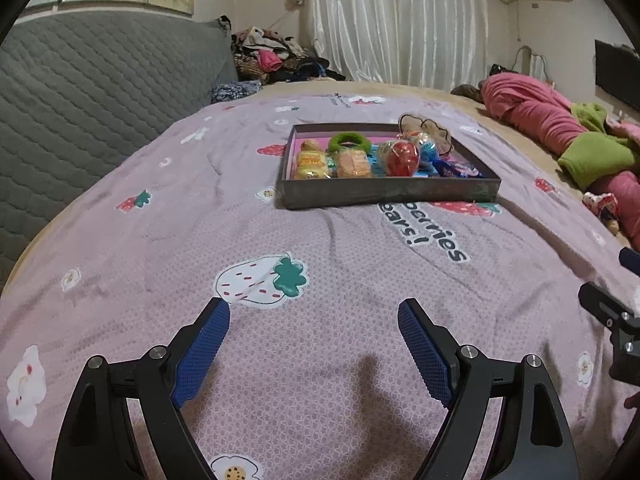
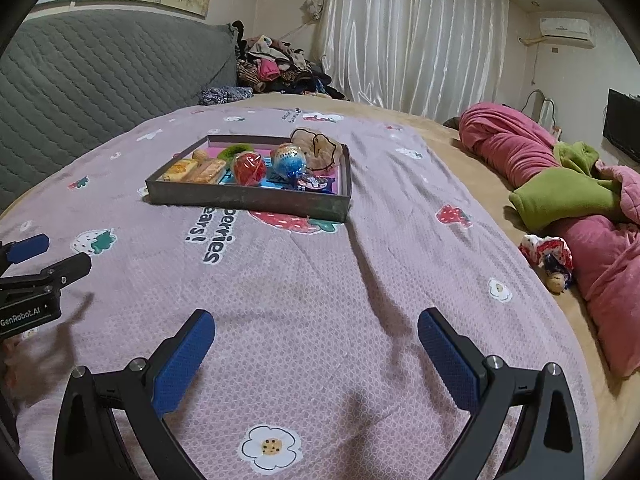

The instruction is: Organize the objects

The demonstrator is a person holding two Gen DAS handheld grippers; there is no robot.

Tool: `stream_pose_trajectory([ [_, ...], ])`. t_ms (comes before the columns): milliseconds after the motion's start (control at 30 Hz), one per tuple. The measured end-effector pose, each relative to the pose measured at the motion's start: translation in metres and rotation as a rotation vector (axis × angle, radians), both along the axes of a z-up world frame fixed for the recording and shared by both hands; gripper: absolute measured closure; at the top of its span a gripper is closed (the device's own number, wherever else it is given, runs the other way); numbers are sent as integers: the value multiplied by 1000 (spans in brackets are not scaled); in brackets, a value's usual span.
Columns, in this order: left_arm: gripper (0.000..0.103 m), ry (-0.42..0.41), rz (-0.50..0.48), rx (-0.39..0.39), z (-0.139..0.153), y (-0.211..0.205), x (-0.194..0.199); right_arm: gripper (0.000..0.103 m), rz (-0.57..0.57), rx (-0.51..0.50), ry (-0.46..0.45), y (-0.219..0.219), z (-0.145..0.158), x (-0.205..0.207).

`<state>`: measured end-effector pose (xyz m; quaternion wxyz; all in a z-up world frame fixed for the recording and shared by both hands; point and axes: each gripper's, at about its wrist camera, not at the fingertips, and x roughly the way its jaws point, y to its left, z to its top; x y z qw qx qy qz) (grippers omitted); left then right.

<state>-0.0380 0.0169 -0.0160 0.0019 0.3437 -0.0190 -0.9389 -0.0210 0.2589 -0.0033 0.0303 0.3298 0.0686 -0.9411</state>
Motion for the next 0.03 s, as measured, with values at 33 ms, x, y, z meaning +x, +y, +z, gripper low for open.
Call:
stream_pose_trajectory([
  [33,16,-14,-11,1,-2,1,-2,0,-2,1,-2,0,-1,0],
])
